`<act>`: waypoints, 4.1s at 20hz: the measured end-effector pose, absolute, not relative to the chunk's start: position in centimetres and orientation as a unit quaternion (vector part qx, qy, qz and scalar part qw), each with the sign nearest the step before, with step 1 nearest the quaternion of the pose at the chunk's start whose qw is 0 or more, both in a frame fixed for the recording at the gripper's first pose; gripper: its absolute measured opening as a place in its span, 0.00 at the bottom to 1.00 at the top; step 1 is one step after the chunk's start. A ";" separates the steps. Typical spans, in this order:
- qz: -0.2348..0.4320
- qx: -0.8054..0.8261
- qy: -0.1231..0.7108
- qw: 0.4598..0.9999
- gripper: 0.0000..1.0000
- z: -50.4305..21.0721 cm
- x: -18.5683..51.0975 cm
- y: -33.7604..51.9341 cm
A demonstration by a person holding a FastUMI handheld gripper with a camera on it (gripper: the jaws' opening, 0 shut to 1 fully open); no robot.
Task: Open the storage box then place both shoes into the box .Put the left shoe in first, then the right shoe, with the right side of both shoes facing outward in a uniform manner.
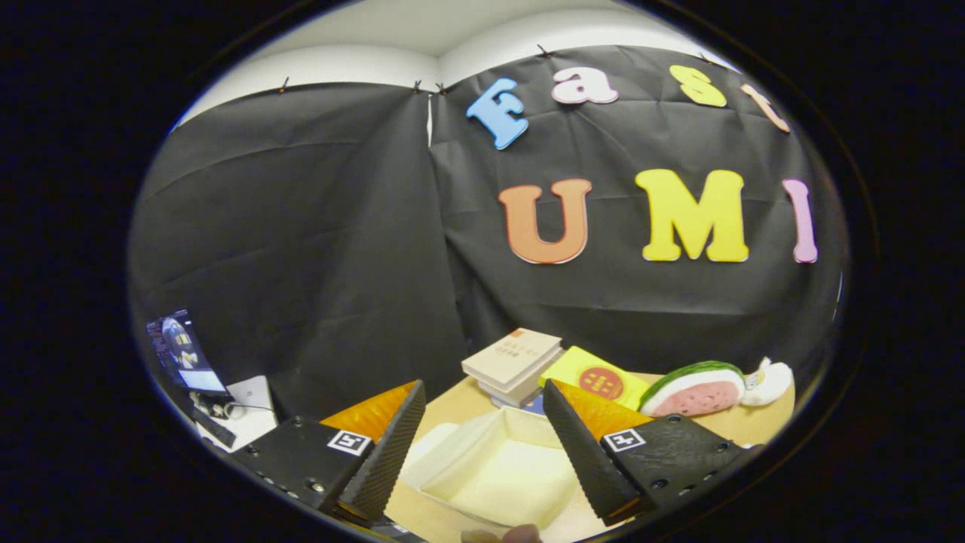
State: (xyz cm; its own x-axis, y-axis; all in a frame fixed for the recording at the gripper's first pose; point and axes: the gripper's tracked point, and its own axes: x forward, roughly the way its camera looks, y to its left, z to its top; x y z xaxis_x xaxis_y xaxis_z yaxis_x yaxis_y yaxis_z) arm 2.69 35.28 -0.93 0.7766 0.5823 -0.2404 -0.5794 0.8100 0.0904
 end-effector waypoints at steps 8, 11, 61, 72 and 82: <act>0.215 0.013 0.142 0.966 0.95 -4.6 4.2 18.7; 0.173 0.018 0.159 0.972 0.96 -7.0 4.7 12.0; 0.095 0.249 0.545 0.795 0.00 -33.0 6.1 6.7; 0.128 0.284 0.502 0.807 0.00 -22.1 4.5 11.6; 0.178 0.248 0.452 0.838 0.00 -13.0 5.4 24.2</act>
State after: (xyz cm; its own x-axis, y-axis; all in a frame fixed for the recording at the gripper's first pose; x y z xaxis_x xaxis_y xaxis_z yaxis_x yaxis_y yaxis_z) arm 5.41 24.20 -13.04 0.5280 0.5229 -0.6691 -0.0746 0.8134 0.5769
